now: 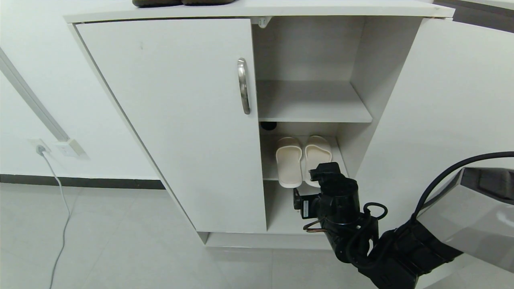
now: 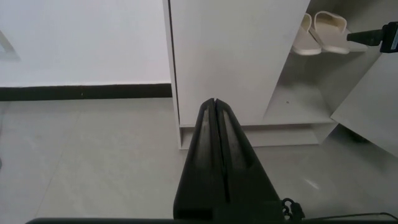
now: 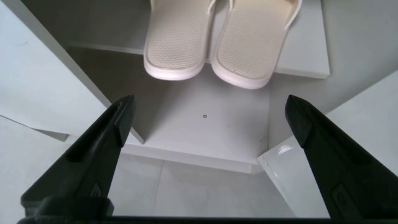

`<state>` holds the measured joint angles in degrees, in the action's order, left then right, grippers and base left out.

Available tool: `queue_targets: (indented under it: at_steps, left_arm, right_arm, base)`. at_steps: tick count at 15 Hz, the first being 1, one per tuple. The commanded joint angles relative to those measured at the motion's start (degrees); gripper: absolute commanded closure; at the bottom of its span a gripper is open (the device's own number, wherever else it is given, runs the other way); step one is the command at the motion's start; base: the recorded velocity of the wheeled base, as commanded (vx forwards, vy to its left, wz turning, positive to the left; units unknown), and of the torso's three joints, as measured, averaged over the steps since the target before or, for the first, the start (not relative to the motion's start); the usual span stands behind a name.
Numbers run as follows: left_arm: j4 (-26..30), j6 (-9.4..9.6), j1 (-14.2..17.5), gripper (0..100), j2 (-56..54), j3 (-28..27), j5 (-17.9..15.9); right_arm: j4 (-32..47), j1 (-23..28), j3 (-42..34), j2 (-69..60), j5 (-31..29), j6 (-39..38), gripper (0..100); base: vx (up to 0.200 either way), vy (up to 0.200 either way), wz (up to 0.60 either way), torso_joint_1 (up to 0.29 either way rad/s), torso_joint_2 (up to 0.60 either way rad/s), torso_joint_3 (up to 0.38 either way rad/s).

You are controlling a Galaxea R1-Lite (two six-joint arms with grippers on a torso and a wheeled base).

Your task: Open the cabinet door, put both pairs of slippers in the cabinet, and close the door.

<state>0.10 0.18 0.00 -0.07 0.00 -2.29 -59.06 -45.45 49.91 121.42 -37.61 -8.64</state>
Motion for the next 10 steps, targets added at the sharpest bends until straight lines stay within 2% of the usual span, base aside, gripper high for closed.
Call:
queue_targets:
  at_steps: [1,10]
  left_arm:
    - [-0.01,-0.01,0.00,100,0.07,0.00,0.01]
    - [-0.10,0.17,0.00,100,0.07,0.00,0.09]
  right_arm:
    - [0.00,0.09,-0.25,0.05,-0.01,0.03,0]
    - [0.00,0.71,-1.48,0.13,-0.01,0.03,0]
  base:
    - [0.000,0.000,0.00,0.000,0.00,0.000]
    - [0.000,0.000,0.00,0.004,0.00,0.177]
